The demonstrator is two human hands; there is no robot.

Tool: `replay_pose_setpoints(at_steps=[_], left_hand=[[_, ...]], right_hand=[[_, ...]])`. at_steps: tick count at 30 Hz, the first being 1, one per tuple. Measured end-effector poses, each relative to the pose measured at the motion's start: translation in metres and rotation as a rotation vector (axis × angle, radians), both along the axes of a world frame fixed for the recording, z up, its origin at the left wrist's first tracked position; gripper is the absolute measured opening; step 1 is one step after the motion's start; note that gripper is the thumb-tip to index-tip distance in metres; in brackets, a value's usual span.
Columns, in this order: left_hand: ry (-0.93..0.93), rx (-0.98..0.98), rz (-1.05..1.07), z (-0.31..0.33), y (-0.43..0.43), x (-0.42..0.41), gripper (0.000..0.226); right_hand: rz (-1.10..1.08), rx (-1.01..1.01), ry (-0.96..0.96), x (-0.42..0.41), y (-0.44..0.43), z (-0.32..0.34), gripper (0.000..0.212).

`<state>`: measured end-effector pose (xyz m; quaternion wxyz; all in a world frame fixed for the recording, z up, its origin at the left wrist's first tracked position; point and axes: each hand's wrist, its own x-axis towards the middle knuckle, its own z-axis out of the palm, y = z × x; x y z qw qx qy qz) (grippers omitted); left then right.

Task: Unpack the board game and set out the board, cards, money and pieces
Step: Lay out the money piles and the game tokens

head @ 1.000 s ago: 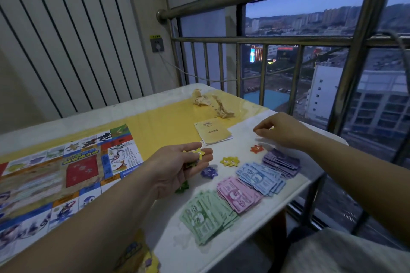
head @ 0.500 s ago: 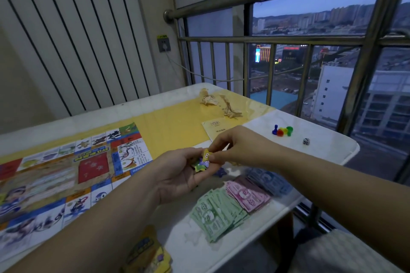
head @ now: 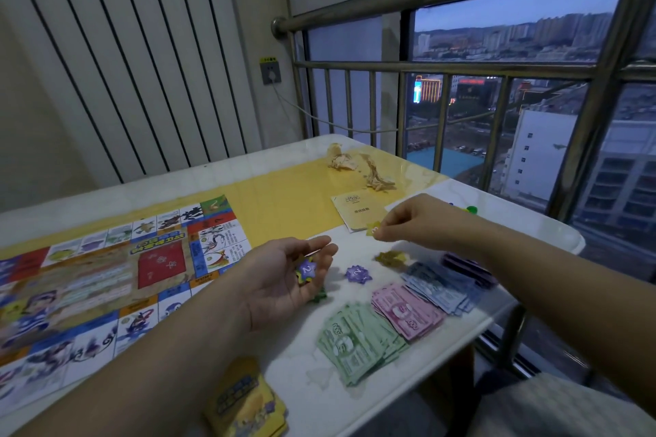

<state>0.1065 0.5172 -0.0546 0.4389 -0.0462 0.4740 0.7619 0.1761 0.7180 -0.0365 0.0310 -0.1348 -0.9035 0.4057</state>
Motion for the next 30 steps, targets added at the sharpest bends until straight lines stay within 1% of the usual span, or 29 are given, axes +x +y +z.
replay_pose_setpoints(at_steps=[4, 7, 10, 13, 19, 22, 24, 28, 30], left_hand=[[0.013, -0.006, 0.044, -0.002, -0.003, -0.002, 0.024], [0.021, -0.014, 0.063, -0.002, -0.005, -0.003, 0.022], [0.051, -0.043, 0.08, -0.002, -0.007, -0.002, 0.021], [0.065, -0.048, 0.091, 0.0, -0.008, -0.002, 0.024], [0.049, 0.001, 0.096, 0.004, -0.008, 0.0, 0.032], [0.023, 0.024, 0.101, 0.005, -0.008, 0.003, 0.034], [-0.006, 0.053, 0.091, 0.007, -0.008, 0.007, 0.032], [-0.019, 0.059, 0.125, 0.01, -0.012, 0.015, 0.023], [-0.015, 0.06, 0.14, 0.011, -0.016, 0.018, 0.022]], right_hand=[[0.002, 0.08, -0.129, 0.005, 0.012, -0.008, 0.016], [0.007, 0.151, -0.138, 0.004, 0.016, -0.015, 0.014], [-0.022, 0.179, -0.058, 0.001, 0.017, -0.016, 0.012], [-0.03, 0.16, 0.036, 0.0, 0.015, -0.012, 0.012], [0.083, 0.101, 0.155, 0.002, -0.009, 0.002, 0.01], [0.19, 0.071, 0.219, 0.006, -0.031, 0.008, 0.008], [0.256, 0.107, 0.267, 0.008, -0.048, 0.011, 0.011], [0.323, 0.334, 0.326, 0.002, -0.077, 0.009, 0.025], [0.305, 0.339, 0.324, -0.001, -0.085, 0.009, 0.027]])
